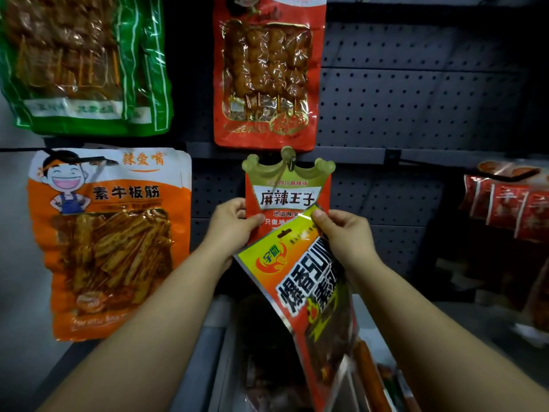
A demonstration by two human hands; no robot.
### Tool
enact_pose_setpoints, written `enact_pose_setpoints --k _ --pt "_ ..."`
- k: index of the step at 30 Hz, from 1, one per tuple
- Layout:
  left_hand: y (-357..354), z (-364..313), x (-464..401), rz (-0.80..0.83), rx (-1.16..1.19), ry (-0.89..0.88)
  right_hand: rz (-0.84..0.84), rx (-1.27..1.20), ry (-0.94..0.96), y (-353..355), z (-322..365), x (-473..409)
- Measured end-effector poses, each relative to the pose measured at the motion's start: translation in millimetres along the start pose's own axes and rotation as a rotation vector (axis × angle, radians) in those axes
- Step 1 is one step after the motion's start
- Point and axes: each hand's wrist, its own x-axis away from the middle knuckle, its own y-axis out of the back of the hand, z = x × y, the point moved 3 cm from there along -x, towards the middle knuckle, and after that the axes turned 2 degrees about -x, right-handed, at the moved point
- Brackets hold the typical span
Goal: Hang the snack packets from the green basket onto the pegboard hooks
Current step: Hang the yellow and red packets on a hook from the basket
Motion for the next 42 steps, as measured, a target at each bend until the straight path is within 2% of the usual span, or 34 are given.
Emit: enact_pose_setpoints --k 7,13,16,19,21,24,26,32,42 --pt "-10 10 -30 -0.023 0.011 -0.005 -0.090 0.209 0.027 -5 -5 -32" --pt "-6 12 -31 -0.043 0.020 -0.009 -0.135 0.193 0.075 7 -16 -24" --pt "0 10 -16 -0.159 -0.039 -0.055 -0.221 0.188 0.133 16 -14 -13" --pt "3 -3 14 -0.302 -0.157 -0.242 -0.338 0.149 0.207 31 -7 0" --pt "-4 -13 35 -0.226 -0.128 -0.313 -0.402 0.130 0.271 43 0 12" --pt "-24 -31 64 0.043 0.007 -0.269 -0.468 0.058 0.400 60 15 34" --pt "-38 -45 78 0.129 0.016 -0.255 -0.469 -0.002 0.486 71 27 52" --pt "-69 -84 110 0.091 0.142 -0.381 -0.377 -0.095 0.636 117 54 103" --pt "-120 -130 143 0.049 -0.027 -0.626 -0.365 -0.033 0.664 185 76 119"
